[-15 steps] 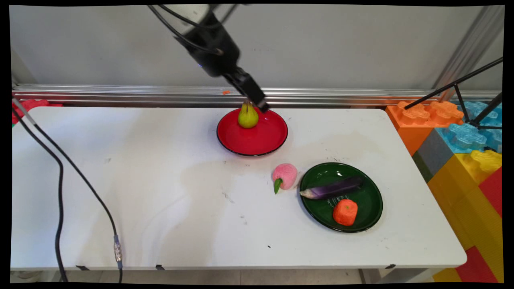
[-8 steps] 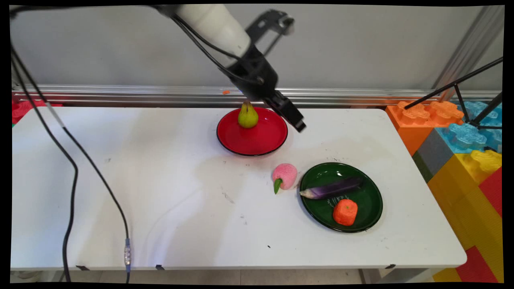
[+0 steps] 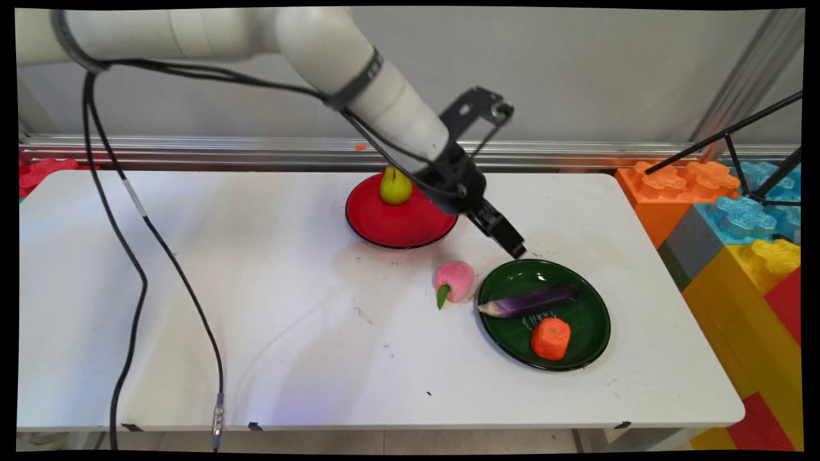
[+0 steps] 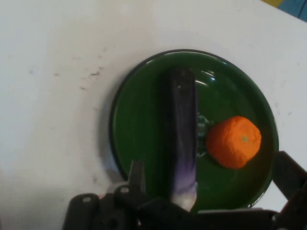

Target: Pick up the eggplant from the green plate

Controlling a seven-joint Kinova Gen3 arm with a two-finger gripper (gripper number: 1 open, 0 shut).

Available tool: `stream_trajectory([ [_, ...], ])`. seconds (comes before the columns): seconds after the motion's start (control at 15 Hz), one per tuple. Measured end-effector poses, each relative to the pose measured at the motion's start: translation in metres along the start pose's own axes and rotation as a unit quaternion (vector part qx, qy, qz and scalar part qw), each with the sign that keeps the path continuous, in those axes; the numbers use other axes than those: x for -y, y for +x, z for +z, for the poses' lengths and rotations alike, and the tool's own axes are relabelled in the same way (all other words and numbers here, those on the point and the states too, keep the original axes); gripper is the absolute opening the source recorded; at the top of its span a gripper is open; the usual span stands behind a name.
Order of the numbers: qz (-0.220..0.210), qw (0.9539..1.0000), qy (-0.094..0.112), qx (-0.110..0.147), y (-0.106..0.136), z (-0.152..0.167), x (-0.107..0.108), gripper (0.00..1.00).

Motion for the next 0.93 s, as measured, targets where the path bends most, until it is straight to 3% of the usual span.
stream_trajectory([
  [0.4, -0.009, 0.9999, -0.005, -0.003, -0.016, 0.061, 0.003, 1.00],
  [0.93, -0.004, 0.9999, -0.004, -0.009, -0.031, 0.116, 0.008, 1.00],
])
